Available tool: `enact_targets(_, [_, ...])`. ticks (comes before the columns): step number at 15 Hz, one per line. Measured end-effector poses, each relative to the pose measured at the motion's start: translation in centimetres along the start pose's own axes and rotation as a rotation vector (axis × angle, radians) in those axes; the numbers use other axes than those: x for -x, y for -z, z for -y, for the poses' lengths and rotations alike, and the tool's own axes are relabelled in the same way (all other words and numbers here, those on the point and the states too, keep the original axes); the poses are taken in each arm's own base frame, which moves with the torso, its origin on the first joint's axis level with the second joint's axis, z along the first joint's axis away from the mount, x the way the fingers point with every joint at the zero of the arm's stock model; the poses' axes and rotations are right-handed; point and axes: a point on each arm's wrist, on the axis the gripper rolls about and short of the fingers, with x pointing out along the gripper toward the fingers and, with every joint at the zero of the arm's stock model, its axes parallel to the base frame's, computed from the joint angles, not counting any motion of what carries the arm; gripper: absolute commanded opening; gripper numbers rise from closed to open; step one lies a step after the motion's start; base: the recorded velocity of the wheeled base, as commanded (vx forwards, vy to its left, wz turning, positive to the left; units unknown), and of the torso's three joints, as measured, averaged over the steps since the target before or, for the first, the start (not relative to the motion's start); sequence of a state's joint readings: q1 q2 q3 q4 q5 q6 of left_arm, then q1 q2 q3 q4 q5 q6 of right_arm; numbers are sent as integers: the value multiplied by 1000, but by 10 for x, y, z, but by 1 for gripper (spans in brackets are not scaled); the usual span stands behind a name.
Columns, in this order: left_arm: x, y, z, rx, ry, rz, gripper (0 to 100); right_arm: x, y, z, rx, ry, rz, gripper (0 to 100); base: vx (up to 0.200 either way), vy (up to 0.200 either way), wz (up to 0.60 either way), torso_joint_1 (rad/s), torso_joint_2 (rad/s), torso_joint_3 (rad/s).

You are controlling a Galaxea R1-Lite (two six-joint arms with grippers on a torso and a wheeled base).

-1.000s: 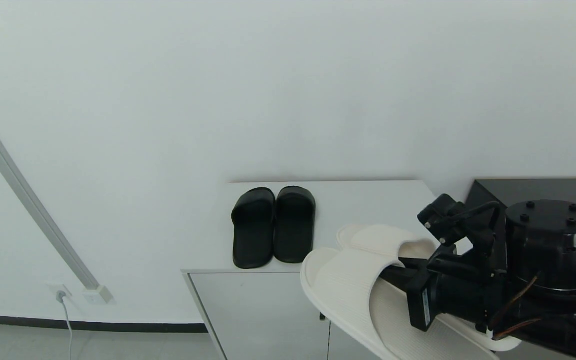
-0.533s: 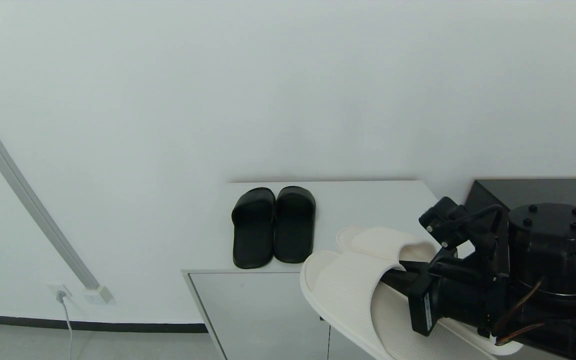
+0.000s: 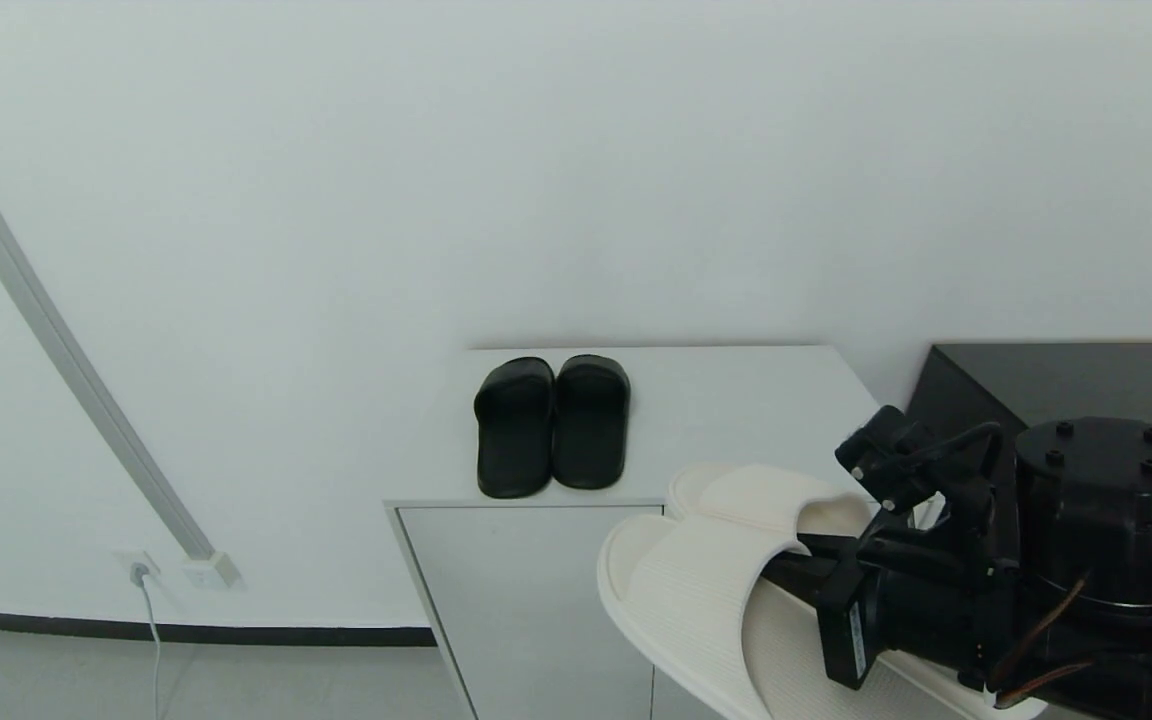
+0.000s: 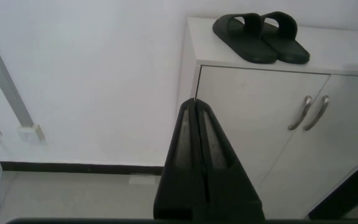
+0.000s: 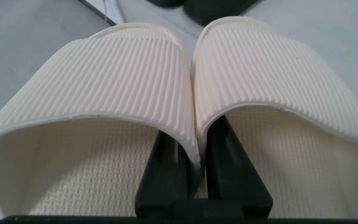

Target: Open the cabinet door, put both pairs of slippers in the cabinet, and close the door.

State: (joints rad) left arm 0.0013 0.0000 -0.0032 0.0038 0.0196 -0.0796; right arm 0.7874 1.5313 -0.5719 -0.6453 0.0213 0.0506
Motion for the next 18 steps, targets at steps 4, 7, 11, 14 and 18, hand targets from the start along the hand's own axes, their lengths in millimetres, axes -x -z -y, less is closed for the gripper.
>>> enact_targets(4, [0,0,0,0,0,0,0,1,3,1,3,2,-11,0,0,0,0,0,0,0])
enact_targets(7, [0,0,0,1,0,0,0,0,4,1,4,3,-15,0,0,0,0,0,0,0])
enact_targets(11, [0,0,0,1,0,0,0,1,4,1,3,4,-15,0,0,0,0,0,0,0])
enact_targets(14, [0,0,0,1,0,0,0,1,5,1,5,2,-16,0,0,0,0,0,0,0])
enact_targets(18, [0,0,0,1,0,0,0,1,6,1,7,2,-18,0,0,0,0,-46,109,65])
